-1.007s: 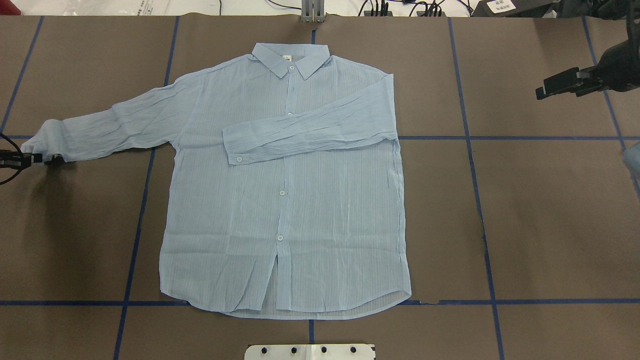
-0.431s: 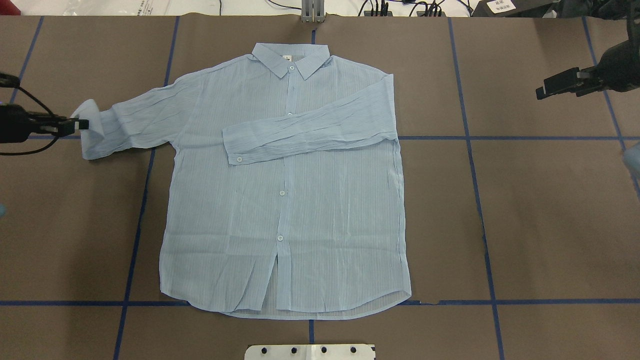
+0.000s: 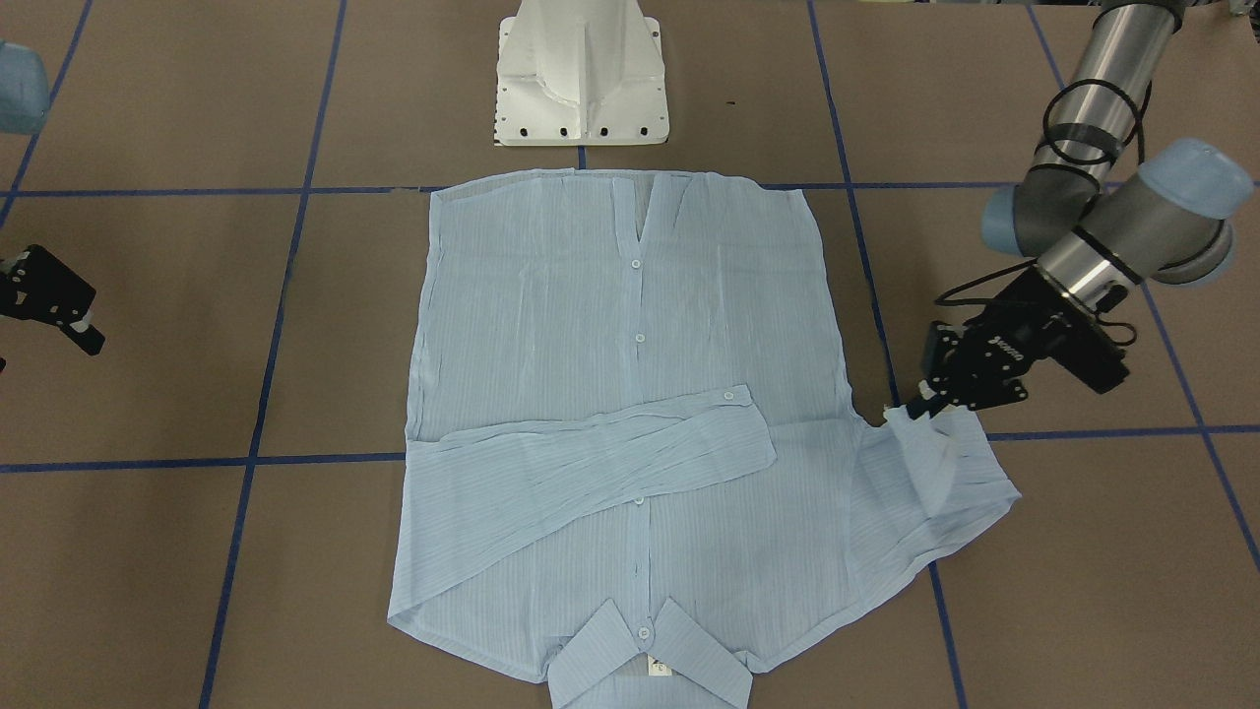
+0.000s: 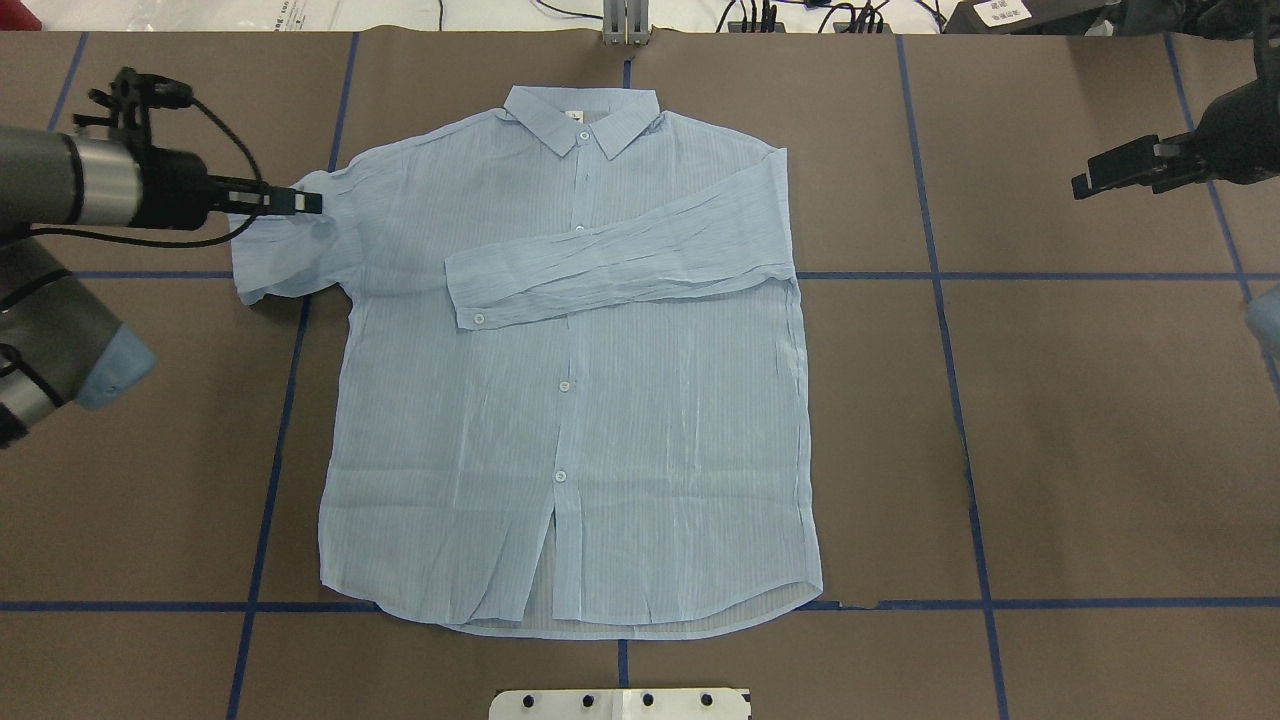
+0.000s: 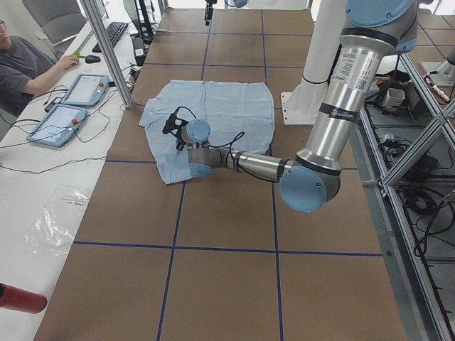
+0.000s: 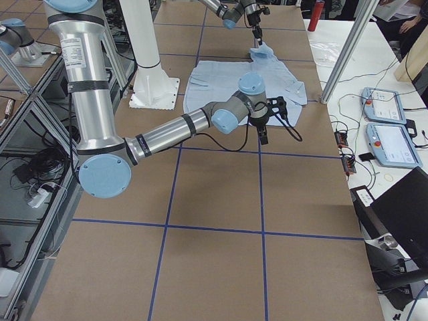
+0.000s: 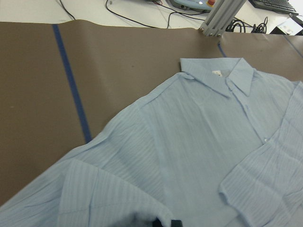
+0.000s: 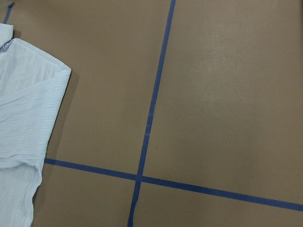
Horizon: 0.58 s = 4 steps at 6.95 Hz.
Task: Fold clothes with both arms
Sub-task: 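Carry the sleeve with the left gripper across the shirt front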
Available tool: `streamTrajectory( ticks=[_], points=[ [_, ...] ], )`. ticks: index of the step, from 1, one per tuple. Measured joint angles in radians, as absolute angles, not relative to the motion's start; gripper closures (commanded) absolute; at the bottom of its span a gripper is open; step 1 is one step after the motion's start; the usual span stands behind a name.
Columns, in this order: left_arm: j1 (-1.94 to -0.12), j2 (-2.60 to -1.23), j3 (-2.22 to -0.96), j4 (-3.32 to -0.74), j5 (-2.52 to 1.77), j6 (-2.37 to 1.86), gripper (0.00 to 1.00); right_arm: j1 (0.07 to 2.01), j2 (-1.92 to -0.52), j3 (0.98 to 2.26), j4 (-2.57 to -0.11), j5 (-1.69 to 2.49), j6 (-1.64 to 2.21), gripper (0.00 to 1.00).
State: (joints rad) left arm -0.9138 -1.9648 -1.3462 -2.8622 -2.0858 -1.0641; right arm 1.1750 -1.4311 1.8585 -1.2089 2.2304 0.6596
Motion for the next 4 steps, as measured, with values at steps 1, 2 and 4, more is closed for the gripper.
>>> streamTrajectory(
  ticks=[1,2,4],
  points=[
    [-0.849,-2.044,-1.346,-2.806,-2.031,-1.137,1.0,1.175,-1.431,1.859,-1.209,2.23,0.66,0.0],
    [-0.782,-2.116,-1.346,-2.751,-1.967,-1.196,1.0,1.175,-1.429,1.86,-1.209,2.23,0.66,0.0],
    [-0.674,-2.204,-1.344,-2.677,-1.852,-1.263,1.0,1.175,-1.429,1.86,-1.209,2.23,0.66,0.0]
  ],
)
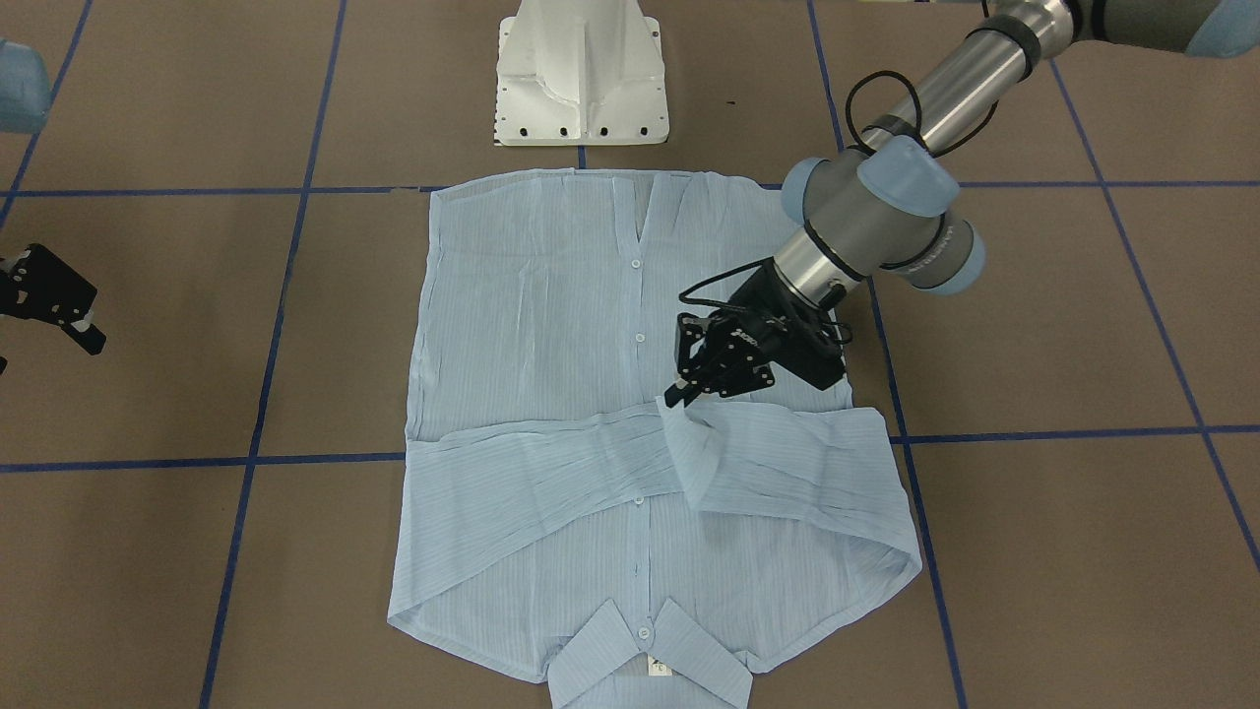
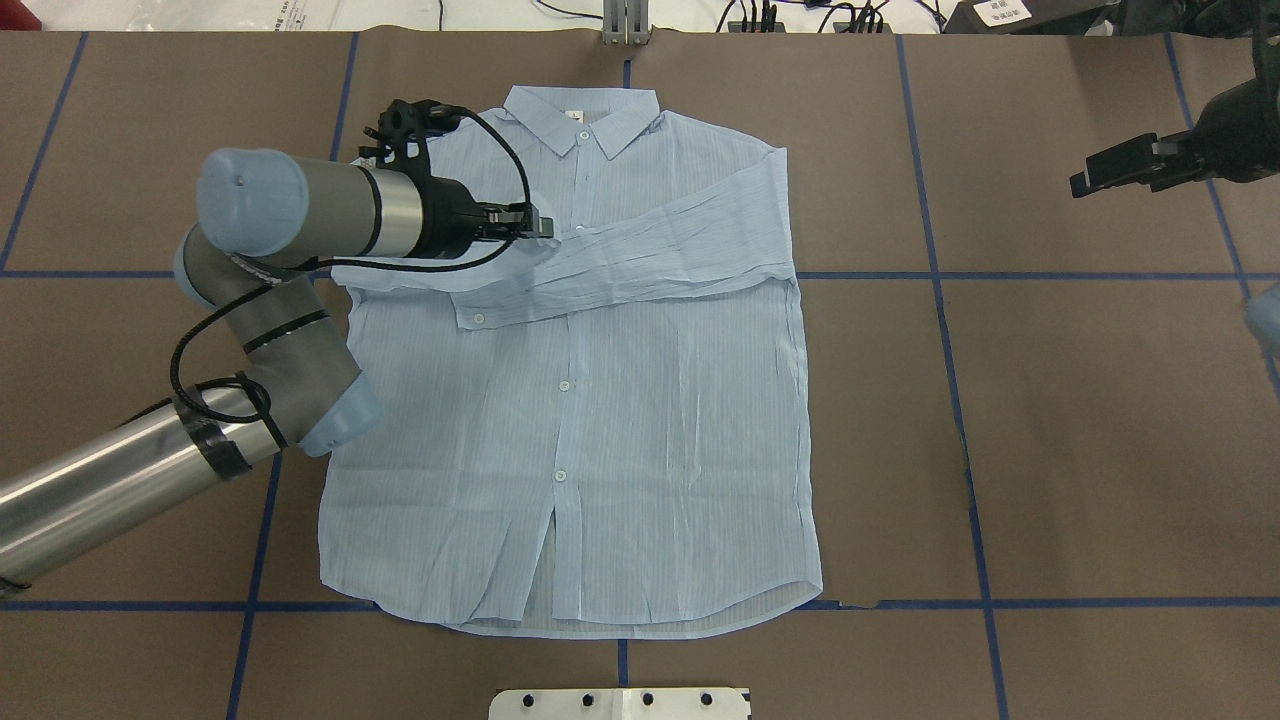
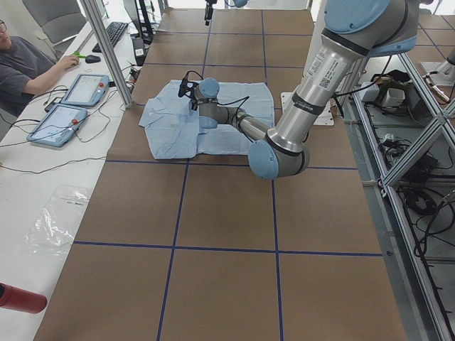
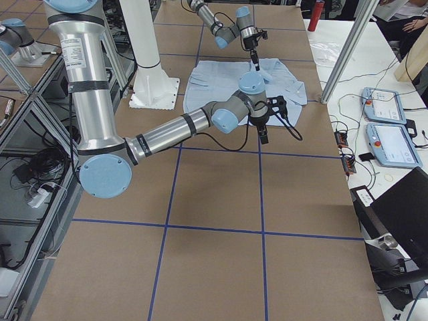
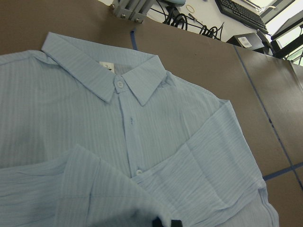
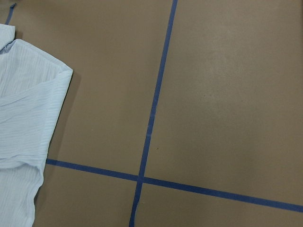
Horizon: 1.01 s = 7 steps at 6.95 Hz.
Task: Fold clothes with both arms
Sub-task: 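Carry the sleeve with the left gripper across the shirt front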
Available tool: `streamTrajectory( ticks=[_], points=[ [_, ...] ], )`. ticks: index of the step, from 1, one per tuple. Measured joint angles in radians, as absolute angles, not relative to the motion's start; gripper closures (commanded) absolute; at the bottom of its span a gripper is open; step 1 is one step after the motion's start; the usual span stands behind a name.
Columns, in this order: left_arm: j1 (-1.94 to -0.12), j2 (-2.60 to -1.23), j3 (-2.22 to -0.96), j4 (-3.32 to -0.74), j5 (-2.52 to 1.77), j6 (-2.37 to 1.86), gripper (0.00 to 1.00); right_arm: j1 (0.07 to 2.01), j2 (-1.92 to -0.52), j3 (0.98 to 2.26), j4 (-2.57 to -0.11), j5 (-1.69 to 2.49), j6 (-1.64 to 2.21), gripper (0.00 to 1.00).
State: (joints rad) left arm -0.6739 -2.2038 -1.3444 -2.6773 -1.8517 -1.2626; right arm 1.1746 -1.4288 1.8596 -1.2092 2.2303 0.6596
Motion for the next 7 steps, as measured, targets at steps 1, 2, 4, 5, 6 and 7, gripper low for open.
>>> streamTrajectory(
  ticks=[1,2,4,5,6,7],
  points=[
    [-0.615,-2.225,-1.339,-2.664,-1.784,-1.272,1.0,1.175,-1.43,1.86,-1.209,2.23,0.66,0.0],
    [-0.567,-2.241,-1.326,-2.659,-1.73,-1.273,0.03,1.175,-1.432,1.861,-1.209,2.23,0.66,0.0],
    [-0.498,-2.289,-1.281,-2.653,-1.659,-1.279,0.0,1.175,-1.432,1.859,-1.209,2.23,0.661,0.0],
    [-0.478,-2.313,-1.269,-2.636,-1.632,-1.28,0.0,1.174,-1.432,1.858,-1.209,2.229,0.661,0.0],
    [-0.468,-2.338,-1.273,-2.58,-1.621,-1.278,0.0,1.174,-1.43,1.86,-1.209,2.229,0.668,0.0],
    [-0.465,-2.352,-1.299,-2.49,-1.621,-1.264,0.0,1.168,-1.428,1.864,-1.205,2.227,0.703,0.0]
  ],
)
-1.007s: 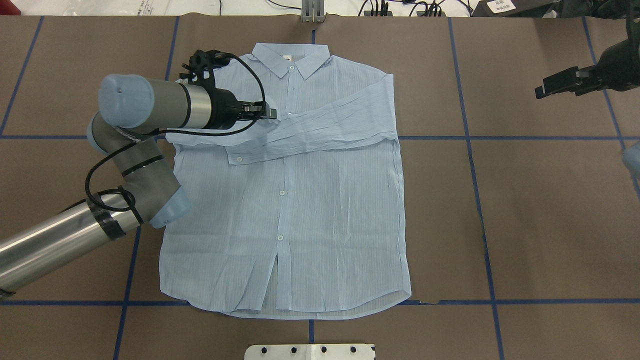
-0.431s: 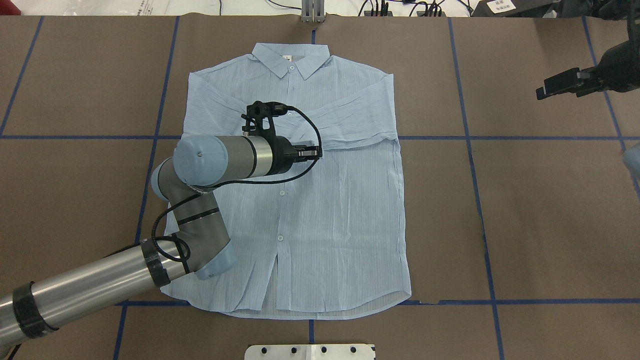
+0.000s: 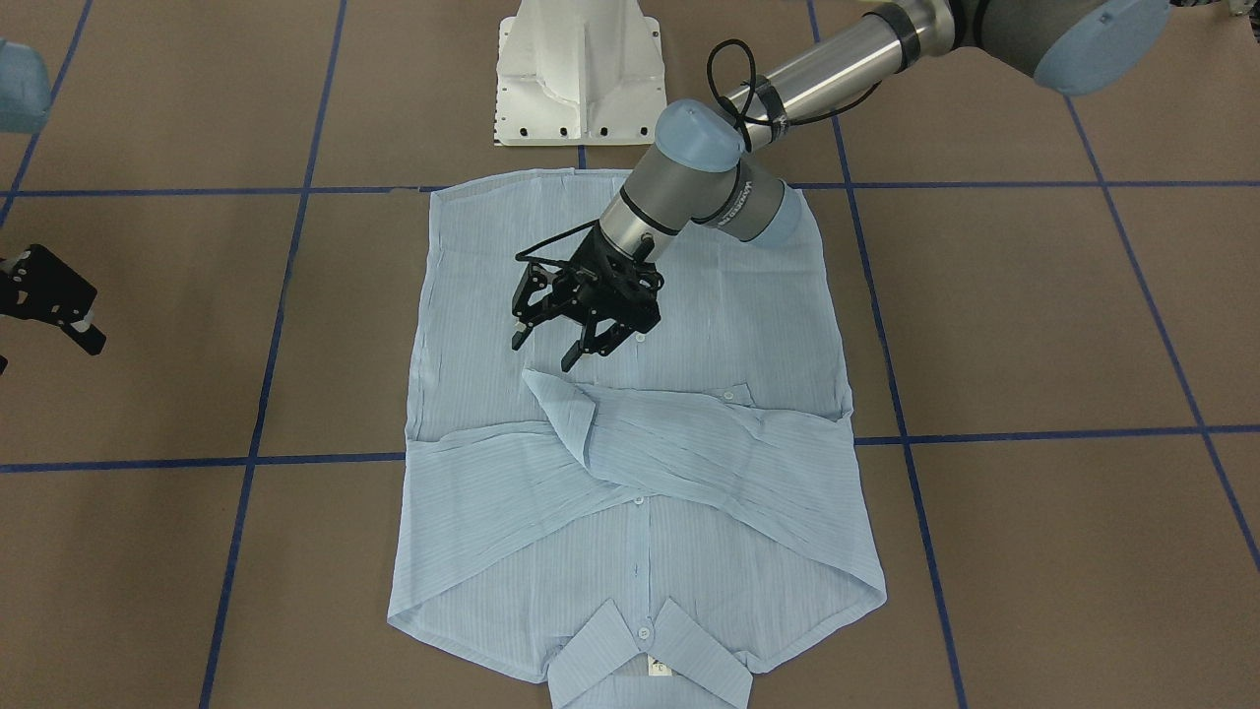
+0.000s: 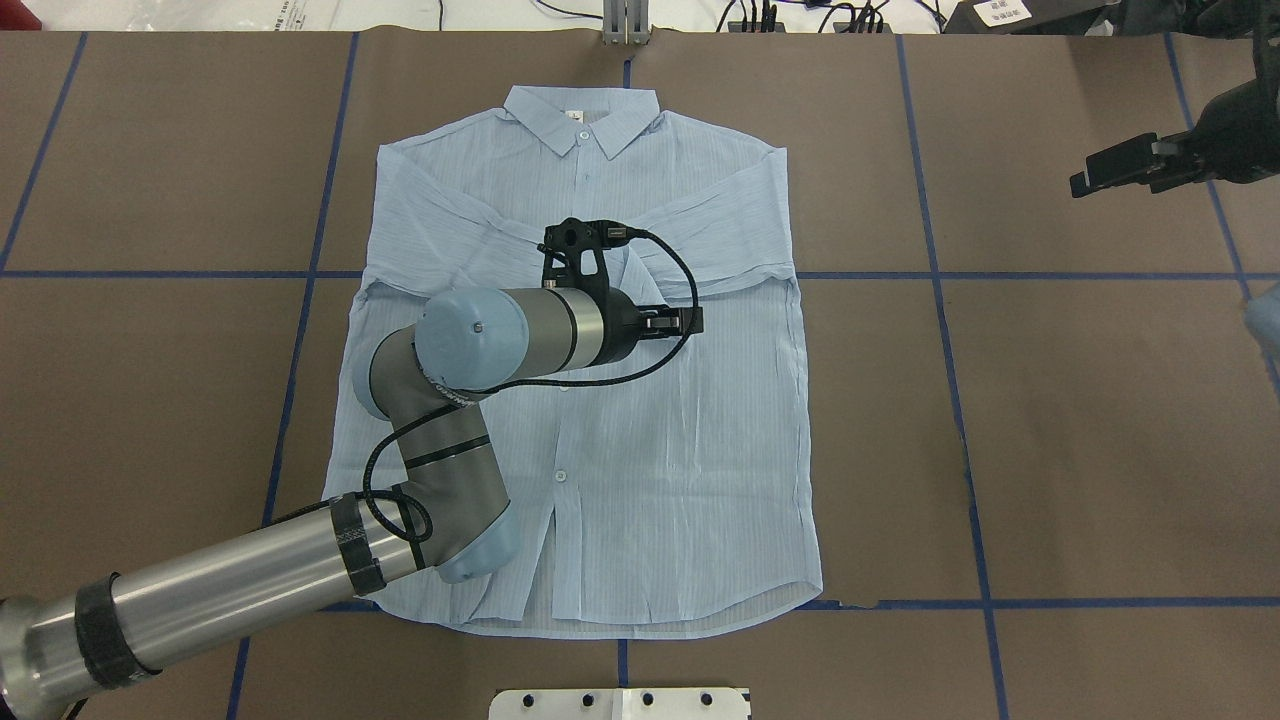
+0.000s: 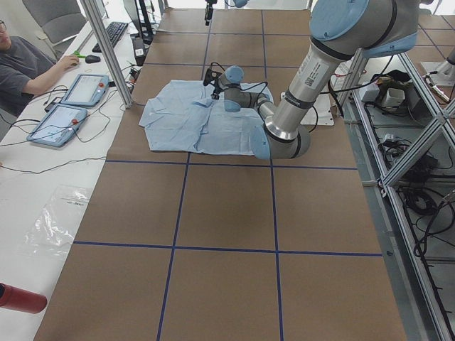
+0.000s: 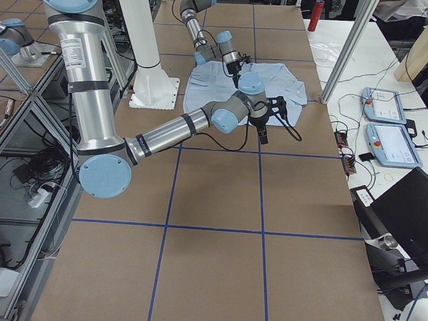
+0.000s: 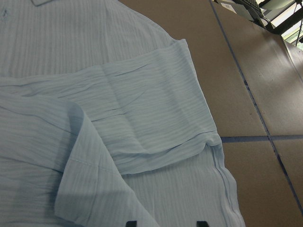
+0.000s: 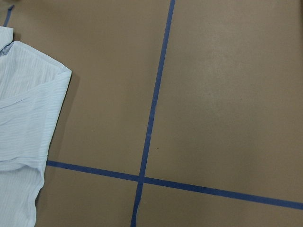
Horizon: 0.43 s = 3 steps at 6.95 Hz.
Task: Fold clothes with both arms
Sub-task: 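Carry the sleeve with the left gripper across the shirt front, then release the sleeve and move both grippers to the shirt's near hem corners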
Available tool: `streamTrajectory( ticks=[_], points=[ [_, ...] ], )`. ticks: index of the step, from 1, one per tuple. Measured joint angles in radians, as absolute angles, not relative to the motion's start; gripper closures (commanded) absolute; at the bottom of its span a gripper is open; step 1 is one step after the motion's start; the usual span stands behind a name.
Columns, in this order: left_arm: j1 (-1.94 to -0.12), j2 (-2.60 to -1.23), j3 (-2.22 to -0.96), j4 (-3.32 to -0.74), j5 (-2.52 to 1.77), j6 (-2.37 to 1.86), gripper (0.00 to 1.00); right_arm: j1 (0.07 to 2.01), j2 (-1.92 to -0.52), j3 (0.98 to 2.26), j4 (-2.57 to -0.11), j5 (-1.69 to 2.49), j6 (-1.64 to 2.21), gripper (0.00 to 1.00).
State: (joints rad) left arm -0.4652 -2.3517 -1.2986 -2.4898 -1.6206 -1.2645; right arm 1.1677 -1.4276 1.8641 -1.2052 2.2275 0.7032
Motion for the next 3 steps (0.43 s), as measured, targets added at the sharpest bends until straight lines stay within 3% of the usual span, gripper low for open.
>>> streamTrajectory(
  ticks=[3],
  points=[
    [-0.473,-2.285,-1.485,-2.178,-1.624,-1.116,0.0,1.029,-1.423,1.893,-1.082,2.13,0.988,0.0]
  ],
)
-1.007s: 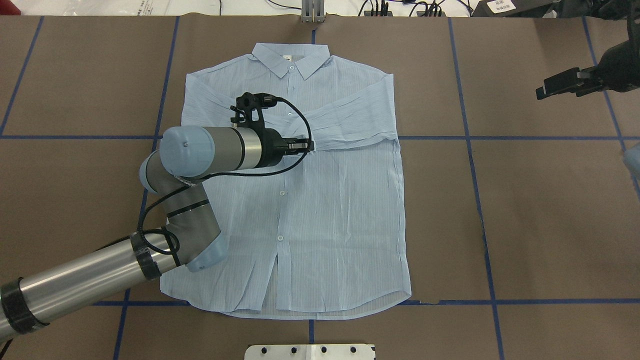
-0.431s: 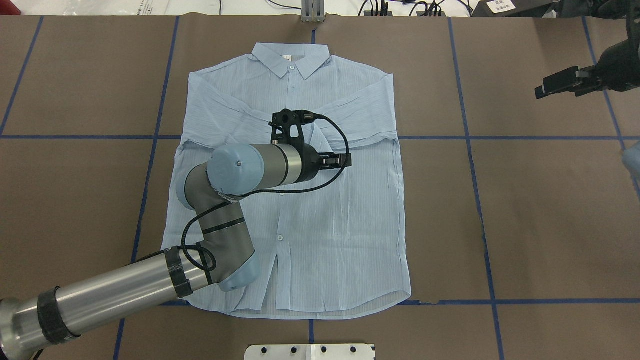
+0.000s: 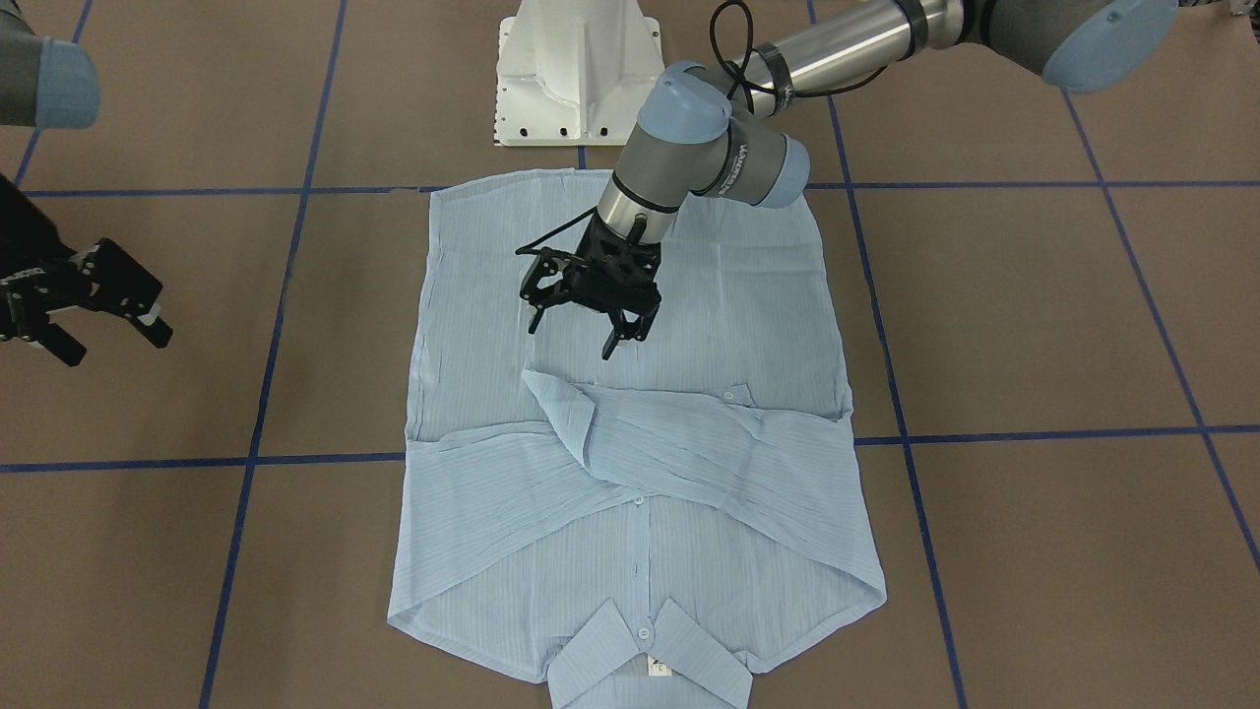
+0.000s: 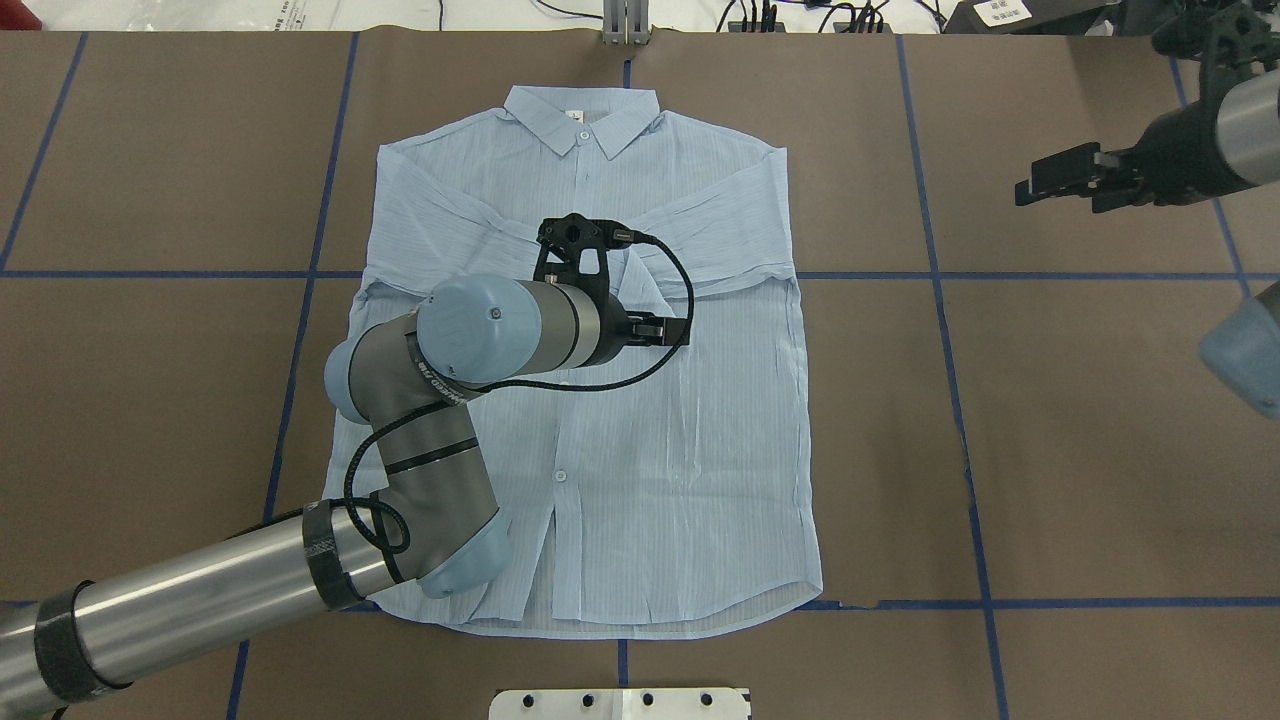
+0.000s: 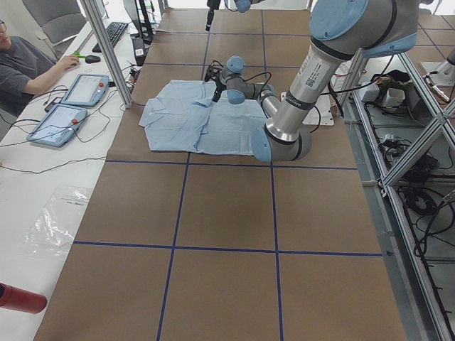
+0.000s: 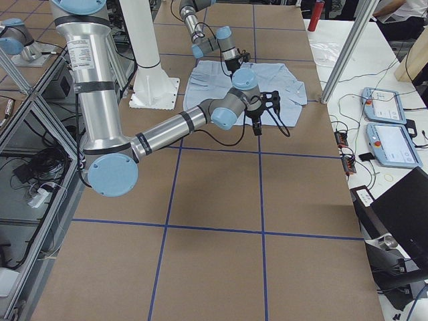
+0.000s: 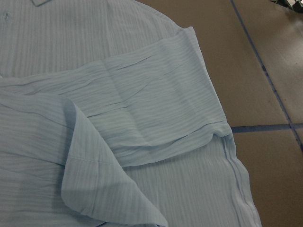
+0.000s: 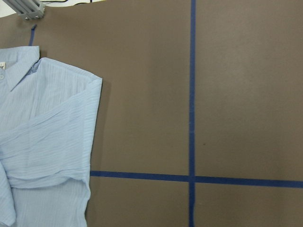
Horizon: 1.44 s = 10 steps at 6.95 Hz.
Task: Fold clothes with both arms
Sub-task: 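Release the sleeve and move both grippers to the shirt's near hem corners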
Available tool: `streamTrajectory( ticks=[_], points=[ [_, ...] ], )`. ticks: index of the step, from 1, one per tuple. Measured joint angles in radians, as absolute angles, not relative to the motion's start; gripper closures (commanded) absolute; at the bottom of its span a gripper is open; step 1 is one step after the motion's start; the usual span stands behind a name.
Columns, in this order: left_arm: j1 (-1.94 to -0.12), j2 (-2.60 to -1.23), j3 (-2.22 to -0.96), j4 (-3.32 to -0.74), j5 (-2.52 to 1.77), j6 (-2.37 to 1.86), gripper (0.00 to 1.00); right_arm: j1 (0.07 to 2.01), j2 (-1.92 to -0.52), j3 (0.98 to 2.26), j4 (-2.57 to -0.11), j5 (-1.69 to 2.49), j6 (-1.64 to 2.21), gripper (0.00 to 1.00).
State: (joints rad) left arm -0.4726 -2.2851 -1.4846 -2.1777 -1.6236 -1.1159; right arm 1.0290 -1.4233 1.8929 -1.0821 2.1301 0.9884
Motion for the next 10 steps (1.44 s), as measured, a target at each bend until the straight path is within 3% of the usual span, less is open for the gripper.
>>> streamTrajectory(
  ticks=[3,5,7,10],
  points=[
    [-0.49,-2.078,-1.733,-2.087,-1.675,-1.037,0.0,0.689,-1.434,2.009,-1.094,1.793,1.277,0.0],
    [-0.492,-1.856,-1.913,-2.082,-1.684,-1.075,0.0,0.455,-1.436,2.126,-1.259,1.58,1.423,0.0],
    [-0.452,-1.724,-1.979,-2.08,-1.666,-1.179,0.0,0.313,-1.438,2.17,-1.344,1.456,1.51,0.0],
    [-0.334,-1.576,-2.004,-2.076,-1.574,-1.286,0.02,0.277,-1.439,2.175,-1.356,1.426,1.526,0.0]
  ],
)
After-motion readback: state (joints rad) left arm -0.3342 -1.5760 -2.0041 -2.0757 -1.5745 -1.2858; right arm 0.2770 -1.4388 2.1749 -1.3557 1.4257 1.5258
